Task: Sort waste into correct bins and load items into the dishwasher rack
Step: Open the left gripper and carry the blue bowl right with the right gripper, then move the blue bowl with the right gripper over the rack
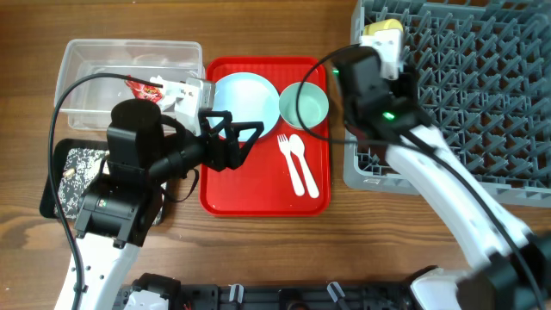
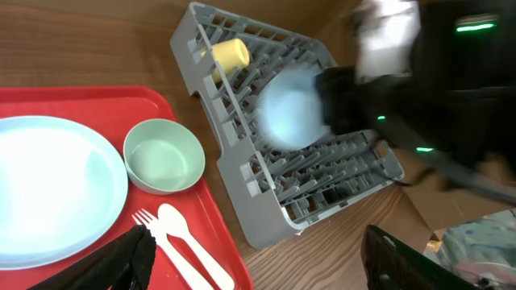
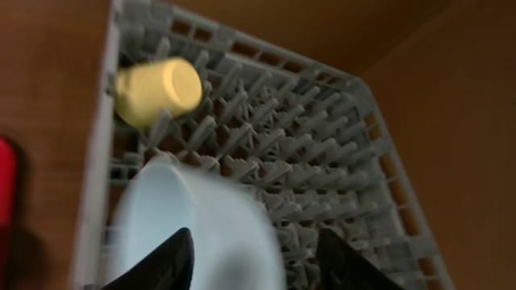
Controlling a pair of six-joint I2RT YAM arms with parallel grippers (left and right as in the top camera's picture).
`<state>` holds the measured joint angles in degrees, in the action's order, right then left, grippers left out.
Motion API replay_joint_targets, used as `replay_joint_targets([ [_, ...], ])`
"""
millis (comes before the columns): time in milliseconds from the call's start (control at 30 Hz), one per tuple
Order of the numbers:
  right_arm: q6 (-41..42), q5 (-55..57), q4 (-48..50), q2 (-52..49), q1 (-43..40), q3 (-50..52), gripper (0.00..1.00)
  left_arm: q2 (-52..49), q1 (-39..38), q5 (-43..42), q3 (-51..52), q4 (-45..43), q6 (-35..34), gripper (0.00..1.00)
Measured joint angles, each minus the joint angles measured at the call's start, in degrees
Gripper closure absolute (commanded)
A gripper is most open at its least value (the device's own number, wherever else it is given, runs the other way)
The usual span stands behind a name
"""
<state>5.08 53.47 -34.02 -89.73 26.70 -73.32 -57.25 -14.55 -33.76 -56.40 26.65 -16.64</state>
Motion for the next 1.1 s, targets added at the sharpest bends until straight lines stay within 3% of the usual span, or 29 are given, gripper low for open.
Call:
replay_joint_targets([
  [200,-1.8,4.6,1.1,-7.5,-0.1,0.0,0.46,0.0,0.0,0.0,0.0,1.3,0.6,0.16],
  [633,-0.1,5.7,-1.4,-7.8,-0.9,0.0,0.40,0.0,0.0,0.0,0.0,2.5,2.6,0.13],
  [900,11.8,-10.9,-6.9,-7.8,-0.9,0.0,0.37,0.0,0.0,1.4,0.0,2.8,2.9,0.12],
  [1100,16.0,-25.7,-6.4,-6.1,-0.9,-0.1,0.34,0.0,0.0,4.2,0.0,4.9,3.0,0.09],
])
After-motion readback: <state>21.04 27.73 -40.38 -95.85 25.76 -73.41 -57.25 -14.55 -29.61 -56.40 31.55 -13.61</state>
